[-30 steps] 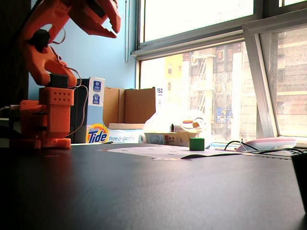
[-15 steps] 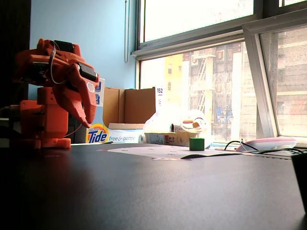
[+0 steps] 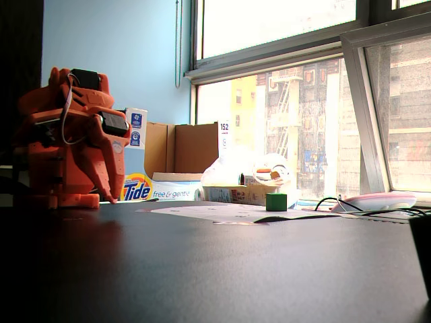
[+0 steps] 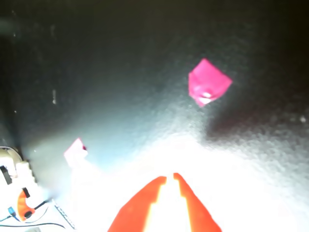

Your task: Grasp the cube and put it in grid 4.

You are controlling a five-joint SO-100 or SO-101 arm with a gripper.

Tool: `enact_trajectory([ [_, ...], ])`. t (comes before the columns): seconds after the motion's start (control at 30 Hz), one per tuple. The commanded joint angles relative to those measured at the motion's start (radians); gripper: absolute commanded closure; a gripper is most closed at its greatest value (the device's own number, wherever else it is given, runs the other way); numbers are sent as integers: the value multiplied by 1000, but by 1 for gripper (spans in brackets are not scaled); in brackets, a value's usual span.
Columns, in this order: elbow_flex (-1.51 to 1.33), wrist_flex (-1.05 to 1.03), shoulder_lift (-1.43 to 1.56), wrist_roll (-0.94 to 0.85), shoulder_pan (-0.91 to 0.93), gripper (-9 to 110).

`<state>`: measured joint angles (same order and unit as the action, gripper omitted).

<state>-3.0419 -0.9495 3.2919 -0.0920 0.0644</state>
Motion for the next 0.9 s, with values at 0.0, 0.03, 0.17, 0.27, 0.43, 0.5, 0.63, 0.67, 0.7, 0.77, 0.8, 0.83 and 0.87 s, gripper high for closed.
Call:
enact_trajectory([
  [0.0, -32, -3, 11, 9, -5, 101],
  [0.03, -32, -3, 11, 11, -3, 101],
  [0.17, -32, -3, 11, 17, 3, 101],
  [0.27, -32, -3, 11, 18, 5, 101],
  [0.43, -32, -5, 11, 20, 6, 101],
  [0.5, -32, -5, 11, 20, 6, 101],
  [0.63, -32, -5, 11, 20, 6, 101],
  [0.67, -32, -5, 11, 20, 6, 101],
  [0.7, -32, -5, 11, 20, 6, 101],
  [0.77, -32, -5, 11, 21, 6, 101],
  [0.8, -32, -5, 11, 21, 6, 101],
  [0.83, -32, -5, 11, 21, 6, 101],
  [0.87, -32, -5, 11, 21, 6, 101],
])
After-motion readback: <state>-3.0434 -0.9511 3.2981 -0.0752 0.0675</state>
